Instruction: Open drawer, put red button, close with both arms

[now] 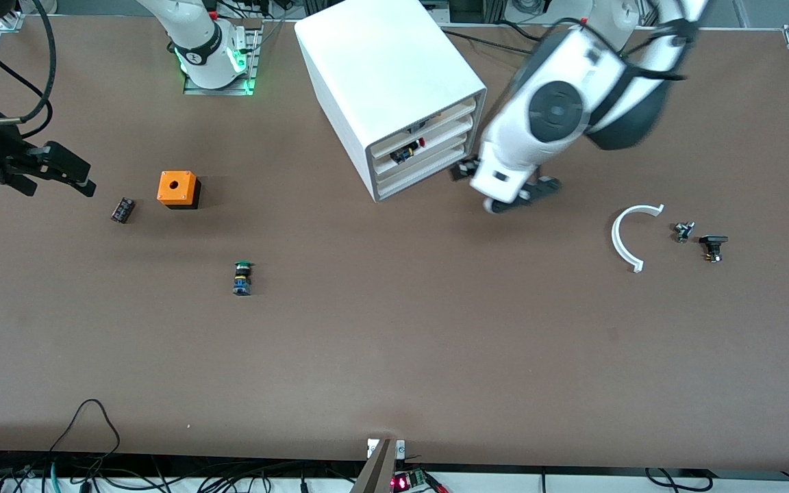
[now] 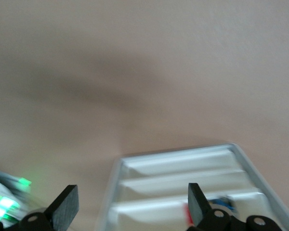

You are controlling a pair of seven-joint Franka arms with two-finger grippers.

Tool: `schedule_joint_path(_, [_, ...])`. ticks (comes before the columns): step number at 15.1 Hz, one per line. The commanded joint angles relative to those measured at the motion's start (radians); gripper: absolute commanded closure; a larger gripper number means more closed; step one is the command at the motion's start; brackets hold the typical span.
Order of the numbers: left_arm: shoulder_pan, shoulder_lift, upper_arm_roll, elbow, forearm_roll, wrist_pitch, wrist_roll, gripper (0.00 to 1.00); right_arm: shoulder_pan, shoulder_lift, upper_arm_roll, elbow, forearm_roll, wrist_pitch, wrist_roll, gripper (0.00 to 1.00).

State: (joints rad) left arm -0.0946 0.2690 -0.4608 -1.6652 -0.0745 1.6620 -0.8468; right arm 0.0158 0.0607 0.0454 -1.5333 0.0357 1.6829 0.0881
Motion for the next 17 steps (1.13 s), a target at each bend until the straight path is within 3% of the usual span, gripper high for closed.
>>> schedule_joint_path(1, [0.059,0.004,-0.007,0.129,0.129,-0.154,0.232,0.0,-0.013,0.002,0.019,0.019,-0.016,-0.008,0.022,0.0])
schedule_joint_path(6, [0.205,-0.039,-0.01,0.226,0.211,-0.182,0.628,0.0,-0.014,-0.013,0.019,-0.01,-0.01,0.034,0.019,0.0])
schedule_joint_path(11, [0.324,-0.062,-0.01,0.223,0.19,-0.177,0.826,0.0,-0.014,-0.05,0.017,-0.059,-0.008,0.043,0.01,0.0])
schedule_joint_path(13, [0.326,-0.083,0.008,0.182,0.156,-0.162,0.854,0.0,-0.014,-0.05,0.017,-0.059,-0.008,0.044,0.01,0.0])
schedule_joint_path(14, [0.296,-0.117,0.074,0.151,0.133,-0.131,0.861,0.0,-0.014,-0.05,0.017,-0.057,-0.008,0.044,0.009,0.0])
schedule_joint_path(16, [0.121,-0.216,0.303,0.017,0.063,-0.006,0.856,0.0,-0.014,-0.047,0.017,-0.059,-0.007,0.044,0.009,0.0])
schedule_joint_path(17, [0.089,-0.261,0.361,-0.035,0.047,0.042,0.858,0.0,-0.014,-0.047,0.017,-0.057,-0.007,0.044,0.009,0.0])
